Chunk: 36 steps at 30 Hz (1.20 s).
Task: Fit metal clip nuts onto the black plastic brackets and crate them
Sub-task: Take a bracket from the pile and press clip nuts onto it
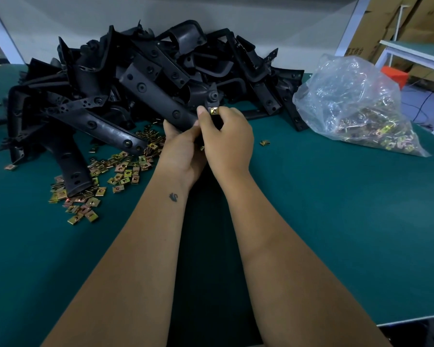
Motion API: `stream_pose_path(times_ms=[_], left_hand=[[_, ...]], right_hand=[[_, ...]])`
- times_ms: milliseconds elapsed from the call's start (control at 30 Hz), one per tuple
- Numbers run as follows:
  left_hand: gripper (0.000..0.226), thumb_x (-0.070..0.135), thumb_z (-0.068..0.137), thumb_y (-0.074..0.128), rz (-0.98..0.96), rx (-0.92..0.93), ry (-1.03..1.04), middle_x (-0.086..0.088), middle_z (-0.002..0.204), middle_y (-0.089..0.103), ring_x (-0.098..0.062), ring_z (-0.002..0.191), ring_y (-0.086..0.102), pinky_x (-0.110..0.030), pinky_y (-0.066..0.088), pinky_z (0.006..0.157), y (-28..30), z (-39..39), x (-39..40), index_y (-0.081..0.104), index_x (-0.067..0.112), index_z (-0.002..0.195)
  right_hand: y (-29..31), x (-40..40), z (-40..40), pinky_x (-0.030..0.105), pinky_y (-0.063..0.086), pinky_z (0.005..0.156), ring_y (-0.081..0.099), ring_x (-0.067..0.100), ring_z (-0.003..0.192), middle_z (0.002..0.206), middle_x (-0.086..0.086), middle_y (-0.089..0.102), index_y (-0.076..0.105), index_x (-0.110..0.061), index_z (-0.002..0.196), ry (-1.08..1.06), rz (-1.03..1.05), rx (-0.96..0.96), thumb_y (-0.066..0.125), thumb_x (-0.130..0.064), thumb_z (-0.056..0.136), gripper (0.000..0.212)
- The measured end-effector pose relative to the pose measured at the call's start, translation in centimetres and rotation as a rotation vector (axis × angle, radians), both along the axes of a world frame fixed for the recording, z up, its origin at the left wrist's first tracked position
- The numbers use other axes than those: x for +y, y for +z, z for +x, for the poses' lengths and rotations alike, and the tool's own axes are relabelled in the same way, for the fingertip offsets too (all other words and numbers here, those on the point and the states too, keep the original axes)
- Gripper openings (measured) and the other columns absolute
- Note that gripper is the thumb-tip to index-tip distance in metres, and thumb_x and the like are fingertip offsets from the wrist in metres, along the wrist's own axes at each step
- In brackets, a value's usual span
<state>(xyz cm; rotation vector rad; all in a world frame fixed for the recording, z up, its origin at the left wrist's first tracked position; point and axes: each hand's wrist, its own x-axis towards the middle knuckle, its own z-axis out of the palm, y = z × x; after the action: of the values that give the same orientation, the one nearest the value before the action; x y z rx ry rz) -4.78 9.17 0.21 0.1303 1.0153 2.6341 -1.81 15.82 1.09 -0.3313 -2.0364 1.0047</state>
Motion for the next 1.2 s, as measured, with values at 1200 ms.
stream_pose_path(times_ms=[1200], left_hand=[[0.018,-0.002,0.101,0.044,0.052,-0.01,0.165,-0.008,0.101,0.066,-0.022,0.093,0.066,-0.035,0.056,0.073,0.6,-2.8,-4.3,0.05,0.013,0.093]], right_hand=[[-1.3,1.0,-0.7,0.033,0.039,0.086,0.053,0.027,0.111,0.112,0.004,0.065,0.071,-0.018,0.114,0.165,0.549,-0.472,0.057,-0.013,0.094,0.025]])
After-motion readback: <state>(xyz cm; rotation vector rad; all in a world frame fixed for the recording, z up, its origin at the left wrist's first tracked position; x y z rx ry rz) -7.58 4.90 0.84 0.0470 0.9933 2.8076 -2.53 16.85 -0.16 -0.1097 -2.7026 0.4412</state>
